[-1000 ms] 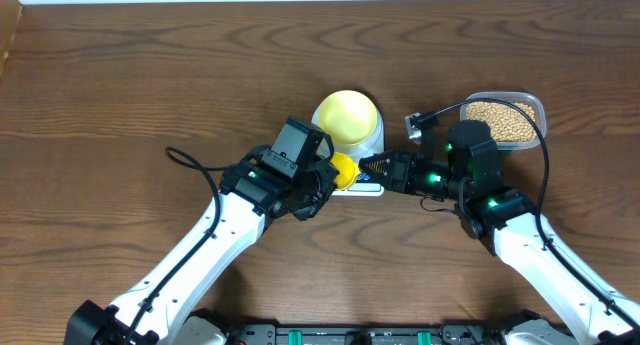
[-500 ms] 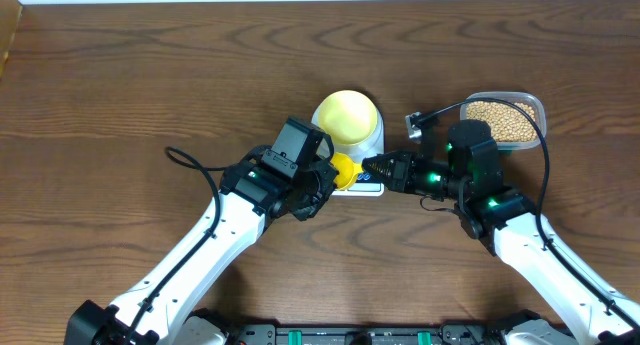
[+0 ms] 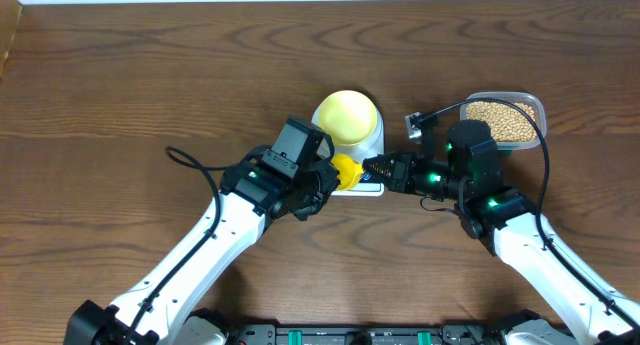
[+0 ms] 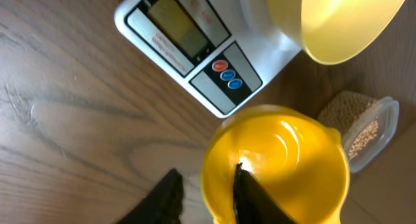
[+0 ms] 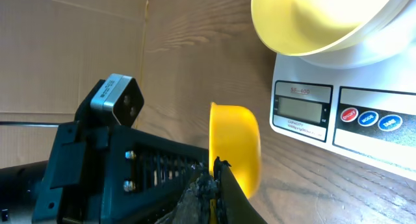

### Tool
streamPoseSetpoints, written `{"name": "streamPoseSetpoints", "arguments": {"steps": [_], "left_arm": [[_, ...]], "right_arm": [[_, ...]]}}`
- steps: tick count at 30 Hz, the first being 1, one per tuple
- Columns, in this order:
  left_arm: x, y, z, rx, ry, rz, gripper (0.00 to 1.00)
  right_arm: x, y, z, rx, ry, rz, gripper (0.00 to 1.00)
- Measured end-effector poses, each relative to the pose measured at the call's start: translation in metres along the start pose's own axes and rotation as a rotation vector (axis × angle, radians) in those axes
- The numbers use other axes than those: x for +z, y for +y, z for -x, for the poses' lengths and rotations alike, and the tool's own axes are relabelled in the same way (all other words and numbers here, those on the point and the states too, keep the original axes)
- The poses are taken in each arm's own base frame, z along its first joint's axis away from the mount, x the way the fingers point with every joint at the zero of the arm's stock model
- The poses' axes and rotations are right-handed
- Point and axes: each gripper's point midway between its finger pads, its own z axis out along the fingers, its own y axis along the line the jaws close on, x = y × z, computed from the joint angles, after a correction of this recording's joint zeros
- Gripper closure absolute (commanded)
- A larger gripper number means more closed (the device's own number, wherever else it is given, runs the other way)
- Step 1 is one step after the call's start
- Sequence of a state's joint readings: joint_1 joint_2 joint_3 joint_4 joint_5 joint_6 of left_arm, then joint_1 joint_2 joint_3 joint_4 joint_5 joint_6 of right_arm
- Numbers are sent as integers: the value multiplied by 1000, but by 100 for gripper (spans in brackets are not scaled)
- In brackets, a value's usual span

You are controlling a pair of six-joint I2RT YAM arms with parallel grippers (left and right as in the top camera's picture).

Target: Scoop item into bowl and weigh 50g on scale

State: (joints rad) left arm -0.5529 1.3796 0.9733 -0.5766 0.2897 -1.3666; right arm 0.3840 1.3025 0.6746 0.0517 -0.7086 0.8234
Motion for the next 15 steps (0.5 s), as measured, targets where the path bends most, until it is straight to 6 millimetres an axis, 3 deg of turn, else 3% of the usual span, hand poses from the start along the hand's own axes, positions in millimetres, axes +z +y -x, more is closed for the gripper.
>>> {"name": "streamPoseSetpoints", "arguments": {"steps": [6,15], "left_arm": [[0,0,0,2,1,0,47],[0,0,0,3,1,0,28]], "right_arm": [[0,0,0,0,0,-1,99],[0,0,0,0,-1,-2,99]]}}
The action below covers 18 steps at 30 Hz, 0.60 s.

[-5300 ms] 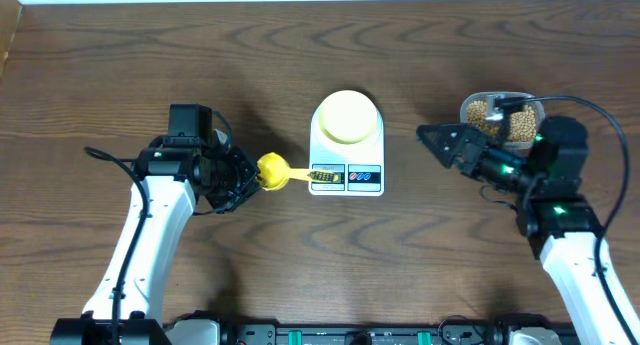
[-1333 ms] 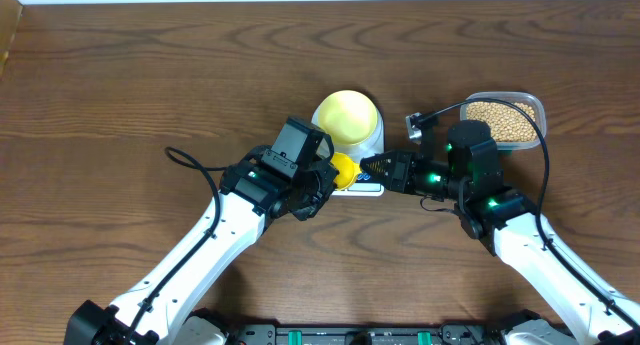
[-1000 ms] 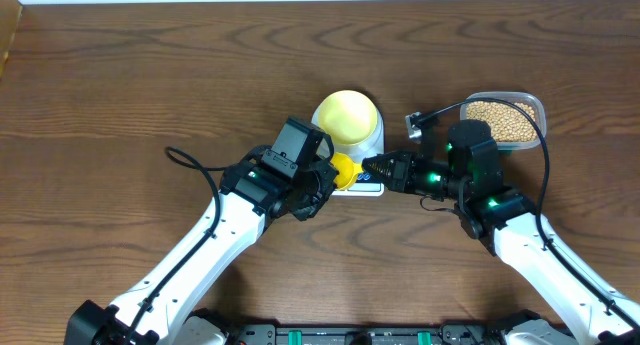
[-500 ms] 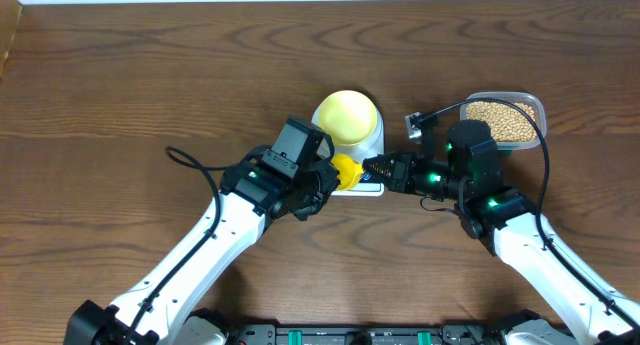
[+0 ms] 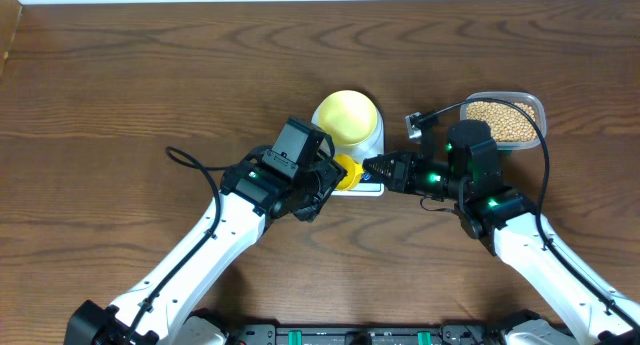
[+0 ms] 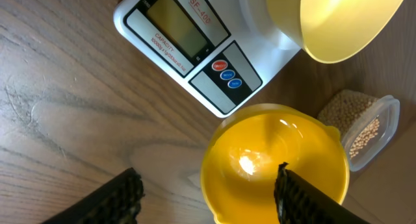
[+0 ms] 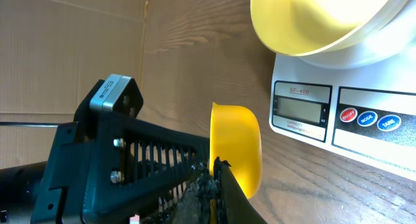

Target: Scoop item into bowl and weigh 50g on scale

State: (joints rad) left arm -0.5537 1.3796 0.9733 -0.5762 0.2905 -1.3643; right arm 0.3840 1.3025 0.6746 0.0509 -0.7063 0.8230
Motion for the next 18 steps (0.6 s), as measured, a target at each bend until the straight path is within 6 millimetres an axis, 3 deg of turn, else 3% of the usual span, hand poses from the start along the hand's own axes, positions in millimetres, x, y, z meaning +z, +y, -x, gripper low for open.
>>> {"name": "streamPoseSetpoints", "arguments": {"steps": [8,15,18], "left_arm": [[0,0,0,-1,-1,0,12],[-4,-1,7,-12,-9,-12,10],[-17,-7,11,5,-22,-56,9]], "right_arm": [[0,0,0,0,-1,-1,99],[0,-1,1,0,-4,-4,99],[0,-2,2,1,-9,-9,99]]}}
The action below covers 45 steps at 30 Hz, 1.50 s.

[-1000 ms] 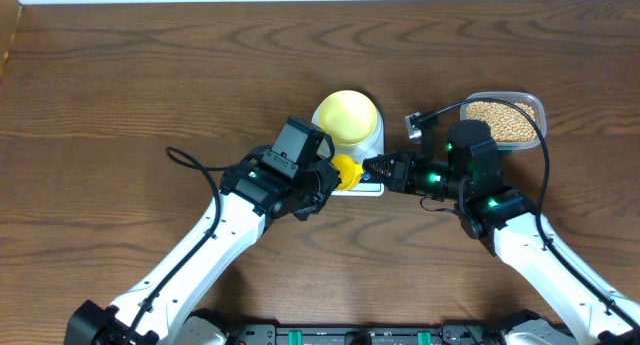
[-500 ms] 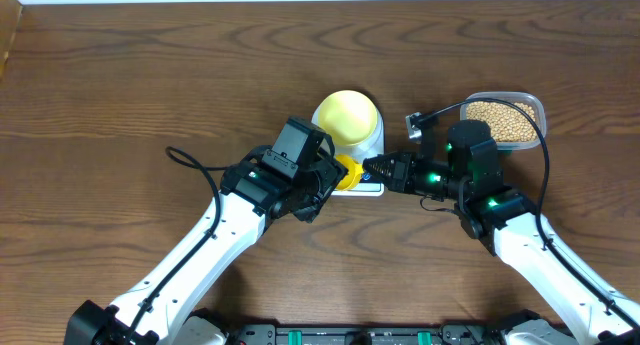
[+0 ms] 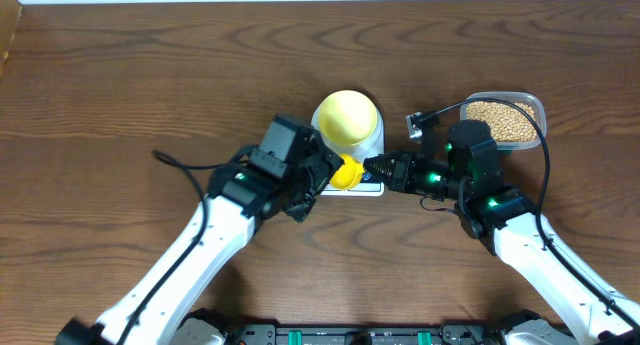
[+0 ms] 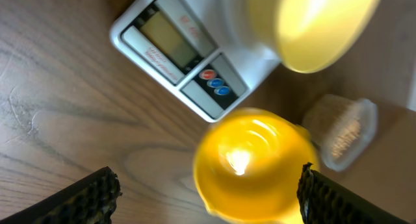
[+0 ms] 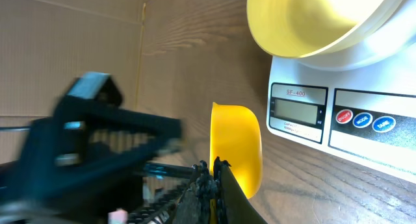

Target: Scoop item into bowl and weigh 50g on scale

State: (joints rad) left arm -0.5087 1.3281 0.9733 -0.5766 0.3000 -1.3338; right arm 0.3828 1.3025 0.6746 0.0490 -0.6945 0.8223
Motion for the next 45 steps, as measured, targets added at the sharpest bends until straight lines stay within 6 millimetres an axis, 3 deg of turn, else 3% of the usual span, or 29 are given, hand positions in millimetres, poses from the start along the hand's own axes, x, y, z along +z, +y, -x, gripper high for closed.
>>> {"name": "streamPoseSetpoints", "arguments": {"steps": [8,13,31,45], "left_arm": [[-55,-23,3,154,-67,-177,10],[-70,-27,7,299,-114,-212,9],[-71,-27,8,768,-172,-182,9],[-70,-26,8,843,-180,-173,9]], "right_arm": [[-4,-6,8,9,-25,-15,99],[-6,-13,6,11,-20,-38,99],[-6,0,0,-63,30,20,99],[-14,27,14,-132,50,13,99]]}}
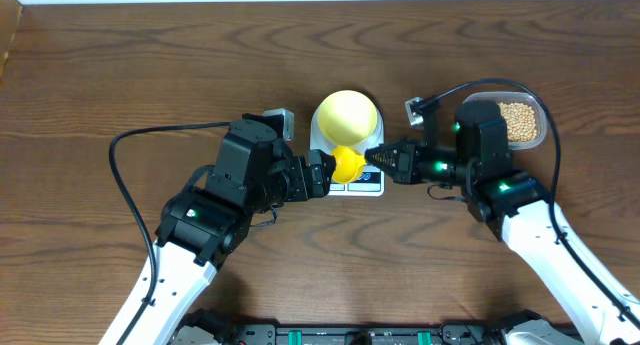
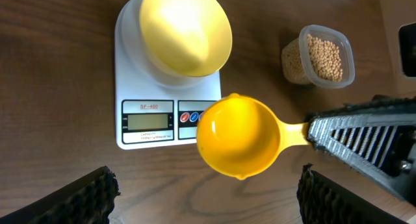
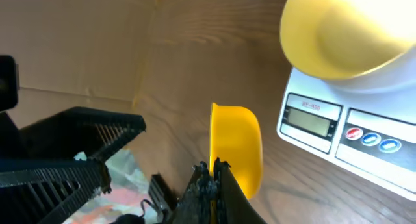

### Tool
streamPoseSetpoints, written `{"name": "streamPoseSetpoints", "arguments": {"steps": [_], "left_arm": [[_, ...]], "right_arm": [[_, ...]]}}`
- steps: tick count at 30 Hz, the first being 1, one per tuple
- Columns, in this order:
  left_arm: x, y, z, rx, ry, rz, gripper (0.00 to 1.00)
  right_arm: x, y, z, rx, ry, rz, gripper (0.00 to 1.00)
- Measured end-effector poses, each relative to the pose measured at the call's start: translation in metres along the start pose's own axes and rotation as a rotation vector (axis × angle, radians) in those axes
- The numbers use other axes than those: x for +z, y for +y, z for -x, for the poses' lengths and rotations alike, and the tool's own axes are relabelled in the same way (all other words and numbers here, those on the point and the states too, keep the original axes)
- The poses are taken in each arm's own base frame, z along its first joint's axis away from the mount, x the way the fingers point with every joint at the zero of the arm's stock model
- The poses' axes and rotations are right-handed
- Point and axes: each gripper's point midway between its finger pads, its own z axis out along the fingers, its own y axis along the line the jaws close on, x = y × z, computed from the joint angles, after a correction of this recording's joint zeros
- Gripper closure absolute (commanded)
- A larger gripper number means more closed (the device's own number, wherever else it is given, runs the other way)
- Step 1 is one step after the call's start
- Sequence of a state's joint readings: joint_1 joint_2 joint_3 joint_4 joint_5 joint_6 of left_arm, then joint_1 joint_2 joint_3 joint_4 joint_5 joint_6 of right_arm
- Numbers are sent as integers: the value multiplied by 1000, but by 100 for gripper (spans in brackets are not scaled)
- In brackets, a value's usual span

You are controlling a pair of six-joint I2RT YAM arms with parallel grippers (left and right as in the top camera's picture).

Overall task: Scoop item into bowl and weigh 50g on scale
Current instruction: 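Open the left gripper, releasing the scoop to the right gripper, then carry the scoop with the right gripper toward the soybean tub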

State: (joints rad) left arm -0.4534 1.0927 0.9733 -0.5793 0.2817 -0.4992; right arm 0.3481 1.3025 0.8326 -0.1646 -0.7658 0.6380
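My right gripper (image 1: pixel 375 157) is shut on the handle of a yellow scoop (image 1: pixel 347 165), which hangs empty over the front of the white scale (image 1: pixel 368 188). In the right wrist view the scoop (image 3: pixel 237 146) is seen edge-on ahead of the right gripper (image 3: pixel 211 169). A yellow bowl (image 1: pixel 346 117) stands on the scale. My left gripper (image 2: pixel 207 185) is wide open and empty, raised above the table just left of the scoop (image 2: pixel 238 134). A clear tub of beige grains (image 1: pixel 516 120) stands at the right.
The scale's display and buttons (image 2: pixel 174 117) face the table's front. Black cables loop off both arms, one over the grain tub (image 1: pixel 470 90). Bare wood table (image 1: pixel 120 75) lies to the left and behind.
My left gripper has drawn back and risen well above the scoop, still open. My right gripper, with the scoop in it, has shifted a little toward the bowl.
First both grippers held the scoop, the left on its rim, the right on its handle. Then the left gripper was open beside it. Then the left stood wider and farther off. Now only the right gripper holds the scoop.
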Motion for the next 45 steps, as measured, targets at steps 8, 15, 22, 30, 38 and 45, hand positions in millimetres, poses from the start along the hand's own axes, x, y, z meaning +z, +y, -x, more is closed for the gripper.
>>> {"name": "streamPoseSetpoints", "arguments": {"steps": [8,15,22,30,38,45], "left_arm": [[0,2,1,2,-7,11,9],[0,4,2,2,-14,23,9],[0,6,0,-1,-4,33,9],[-1,22,-10,46,33,110,2],[-2,28,-19,231,78,128,2],[-3,29,-19,295,82,129,2]], "right_arm": [[-11,-2,8,-54,10,-120,99],[-26,1,22,-134,2,-230,99],[-41,-7,34,-187,-26,-361,99],[-51,-10,38,-191,-29,-434,99],[-69,1,49,-214,-47,-497,99],[-82,-13,47,-202,-45,-609,99]]}}
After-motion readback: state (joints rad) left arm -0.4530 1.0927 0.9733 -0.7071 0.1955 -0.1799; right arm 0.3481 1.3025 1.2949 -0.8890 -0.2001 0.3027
